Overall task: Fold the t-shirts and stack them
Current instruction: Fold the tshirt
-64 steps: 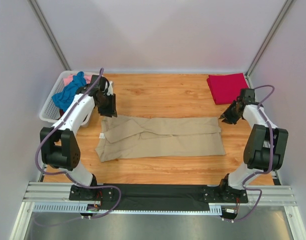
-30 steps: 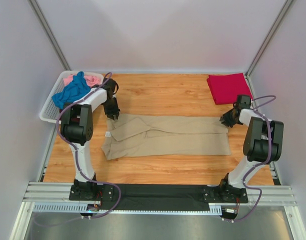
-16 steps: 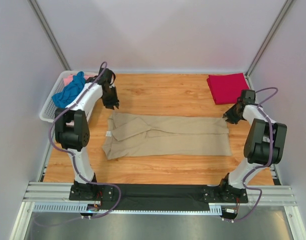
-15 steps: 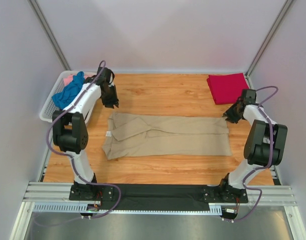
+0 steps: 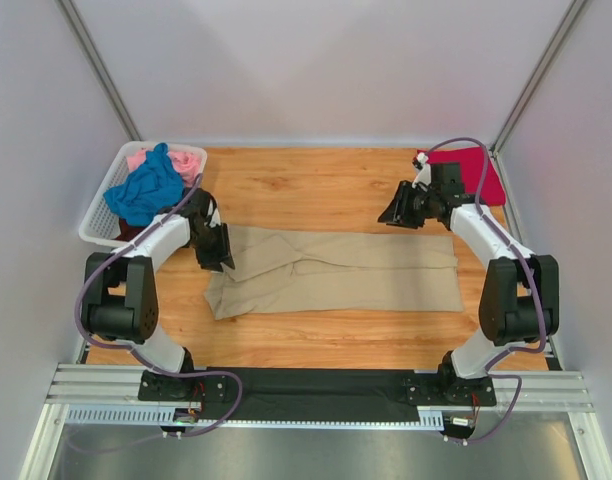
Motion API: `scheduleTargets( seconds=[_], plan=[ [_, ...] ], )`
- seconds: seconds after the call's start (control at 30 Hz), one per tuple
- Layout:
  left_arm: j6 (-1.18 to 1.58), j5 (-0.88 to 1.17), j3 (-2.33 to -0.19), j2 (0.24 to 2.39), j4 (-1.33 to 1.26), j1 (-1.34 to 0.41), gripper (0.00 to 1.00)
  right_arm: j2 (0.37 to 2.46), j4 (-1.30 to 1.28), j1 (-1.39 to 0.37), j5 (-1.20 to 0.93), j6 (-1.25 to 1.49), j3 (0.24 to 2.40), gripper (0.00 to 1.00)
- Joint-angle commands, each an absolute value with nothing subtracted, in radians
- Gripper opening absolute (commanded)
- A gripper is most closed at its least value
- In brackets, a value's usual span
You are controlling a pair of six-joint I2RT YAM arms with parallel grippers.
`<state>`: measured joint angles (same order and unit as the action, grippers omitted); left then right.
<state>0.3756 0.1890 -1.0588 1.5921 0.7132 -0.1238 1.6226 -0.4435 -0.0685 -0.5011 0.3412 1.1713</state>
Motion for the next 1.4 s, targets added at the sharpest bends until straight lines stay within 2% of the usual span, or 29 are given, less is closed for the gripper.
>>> scheduleTargets(
  seconds=[0.0,0.4,0.77,1.03,1.37],
  plan=[
    [0.359,0.27,-1.034,1.591,0.618,-0.089,0.45,1.589,-0.397,-0.077,-0.537,0.322,1.169,0.34],
    [0.354,0.261,-1.08,1.704,0.592,-0.08,0.49,1.578,-0.436,-0.077,-0.542,0.282,1.196,0.34],
    [0.356,0.098,-1.094,1.632,0.644,-0.08,0.5,1.569,-0.428,-0.077,-0.543,0.307,1.198,0.33],
    [0.359,0.153,-1.134,1.7,0.638,-0.08,0.4,1.569,-0.428,-0.075,-0.54,0.316,1.197,0.31],
    [0.364,0.158,-1.157,1.746,0.649,-0.08,0.39,1.565,-0.436,-0.075,-0.529,0.305,1.2,0.31]
  ],
)
